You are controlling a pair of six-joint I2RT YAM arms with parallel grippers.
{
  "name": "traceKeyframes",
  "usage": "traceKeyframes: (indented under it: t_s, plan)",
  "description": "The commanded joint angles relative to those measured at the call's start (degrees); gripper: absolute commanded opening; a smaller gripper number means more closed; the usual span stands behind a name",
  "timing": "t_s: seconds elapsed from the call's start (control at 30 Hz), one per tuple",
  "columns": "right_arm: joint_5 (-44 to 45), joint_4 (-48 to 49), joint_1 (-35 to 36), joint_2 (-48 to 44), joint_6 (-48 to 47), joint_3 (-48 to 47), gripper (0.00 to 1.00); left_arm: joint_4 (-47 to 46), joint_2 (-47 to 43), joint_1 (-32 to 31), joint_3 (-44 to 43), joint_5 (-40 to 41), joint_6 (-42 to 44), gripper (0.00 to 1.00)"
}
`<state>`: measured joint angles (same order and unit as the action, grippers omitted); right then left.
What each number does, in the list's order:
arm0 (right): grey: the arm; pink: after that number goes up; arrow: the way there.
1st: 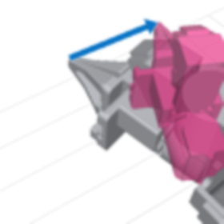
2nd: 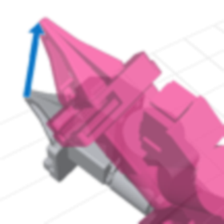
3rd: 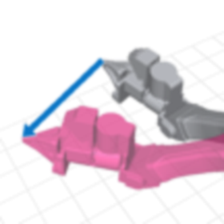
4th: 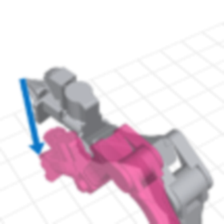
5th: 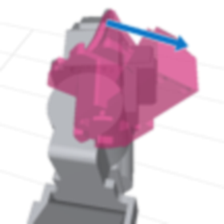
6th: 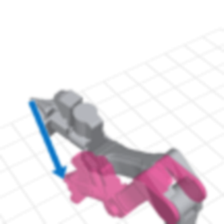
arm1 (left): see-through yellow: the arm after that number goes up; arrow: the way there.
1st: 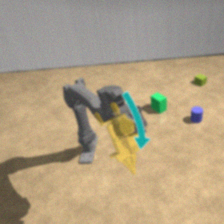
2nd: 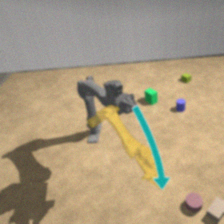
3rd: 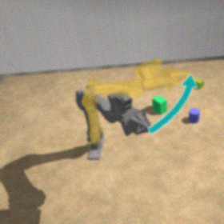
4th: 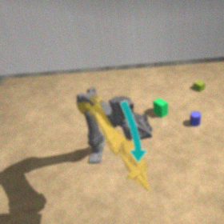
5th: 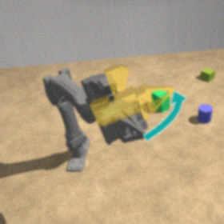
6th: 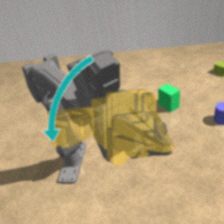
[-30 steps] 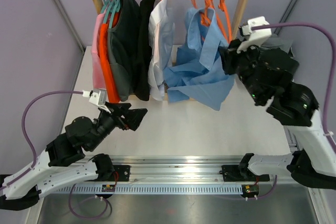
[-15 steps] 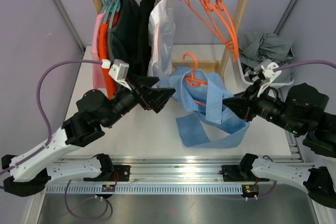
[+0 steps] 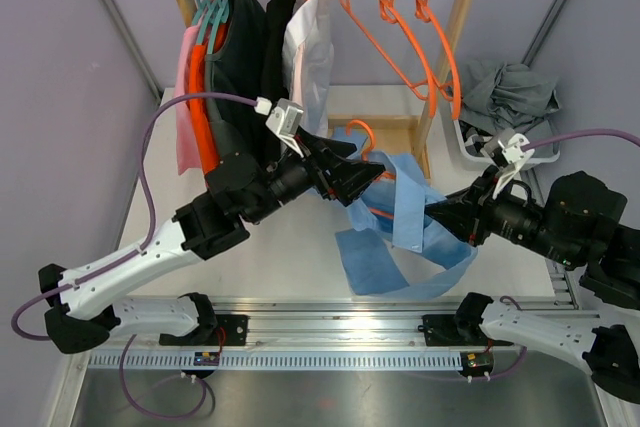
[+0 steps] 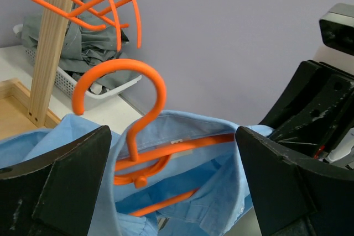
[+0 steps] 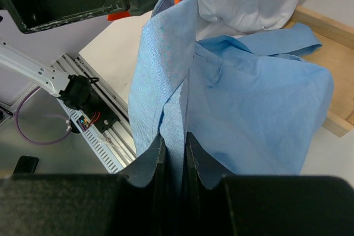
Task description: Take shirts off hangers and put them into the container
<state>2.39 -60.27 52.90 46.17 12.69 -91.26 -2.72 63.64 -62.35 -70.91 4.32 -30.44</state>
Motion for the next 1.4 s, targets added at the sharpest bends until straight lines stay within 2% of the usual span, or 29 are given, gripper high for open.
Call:
traceKeyframes:
  t_s: [0.0,0.43,0.5,0.53,0.67,0.7,0.83,0.9,1.13,1.17,1.2,1.37]
  plan:
    - [-1.7,5.3,0.4,-0.6,0.5,-1.0,0.0,-4.5,0.8,-0.2,-3.0,2.5,-1.5,0.99]
    - [-2.1,7.8,0.4,0.6,1.1,2.2,0.0,-7.7,7.5,-0.2,-6.6,1.7,-2.9,0.99]
    - [-2.1,7.4,0.4,0.8,1.2,2.6,0.0,-7.8,7.4,-0.2,-6.8,1.8,-2.9,0.95]
    - [-1.8,7.3,0.4,0.8,1.3,2.8,0.0,-7.9,7.3,-0.3,-6.9,1.8,-2.7,0.93]
    - [-0.3,6.2,0.4,0.8,1.5,3.5,0.0,-7.3,6.6,-0.3,-7.4,2.4,-1.9,0.7]
    - [0.2,6.0,0.4,0.8,1.6,3.6,0.0,-7.0,6.6,-0.3,-7.7,2.4,-1.7,0.52]
    - [1.5,5.6,0.4,0.8,1.8,4.3,0.0,-6.4,6.5,-0.3,-7.8,3.2,-1.4,0.22]
    - [1.6,5.3,0.4,0.8,1.9,4.8,0.0,-6.2,6.2,-0.2,-7.8,3.5,-1.4,0.17]
    - [3.1,4.1,0.4,0.8,2.1,6.0,0.0,-6.0,5.9,-0.2,-8.5,3.7,-0.7,0.19]
    - [3.0,4.0,0.4,0.9,2.1,6.1,0.14,-5.9,5.9,-0.2,-8.7,3.8,-0.6,0.19]
    - [2.9,3.8,0.4,1.1,2.0,6.1,0.33,-5.8,5.9,-0.3,-8.9,3.8,-0.3,0.19]
    - [3.6,2.5,0.4,1.0,1.2,5.8,0.94,-4.1,5.6,-0.2,-10.4,5.3,1.8,0.2]
